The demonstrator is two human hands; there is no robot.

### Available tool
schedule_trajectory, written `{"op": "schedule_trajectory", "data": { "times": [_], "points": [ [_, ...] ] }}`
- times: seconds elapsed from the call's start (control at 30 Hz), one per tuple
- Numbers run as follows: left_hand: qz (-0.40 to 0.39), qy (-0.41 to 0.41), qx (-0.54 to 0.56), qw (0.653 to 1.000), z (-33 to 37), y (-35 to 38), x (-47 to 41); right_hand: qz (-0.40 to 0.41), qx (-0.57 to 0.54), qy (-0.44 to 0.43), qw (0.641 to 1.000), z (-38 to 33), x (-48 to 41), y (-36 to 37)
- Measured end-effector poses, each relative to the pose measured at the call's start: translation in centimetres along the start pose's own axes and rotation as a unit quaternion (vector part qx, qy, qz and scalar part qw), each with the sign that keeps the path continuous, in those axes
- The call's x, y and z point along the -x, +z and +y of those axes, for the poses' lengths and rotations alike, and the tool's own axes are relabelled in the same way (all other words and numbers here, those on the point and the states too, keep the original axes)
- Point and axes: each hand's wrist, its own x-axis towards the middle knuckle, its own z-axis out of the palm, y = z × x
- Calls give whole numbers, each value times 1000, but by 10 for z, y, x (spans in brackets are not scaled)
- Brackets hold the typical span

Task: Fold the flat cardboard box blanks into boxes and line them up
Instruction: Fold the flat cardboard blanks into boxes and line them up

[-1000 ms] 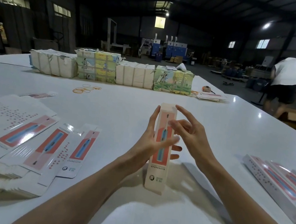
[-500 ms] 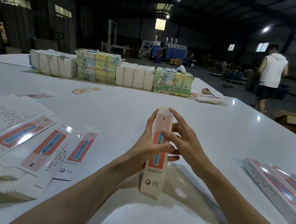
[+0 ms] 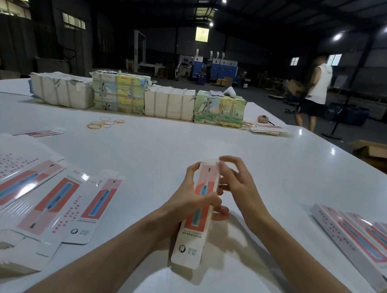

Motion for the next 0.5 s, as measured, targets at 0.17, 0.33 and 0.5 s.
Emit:
{"op": "schedule_trajectory", "data": {
  "times": [0.17, 0.33, 0.5],
  "points": [
    [-40, -19, -8, 999, -1, 2, 0, 40, -25, 32, 998, 6, -7, -9],
    [-69, -23, -17, 997, 2, -2, 2, 29, -24, 40, 999, 6, -7, -14],
    [-75, -28, -6, 997, 3, -2, 5, 32, 31, -31, 999, 3, -5, -15]
  ]
}}
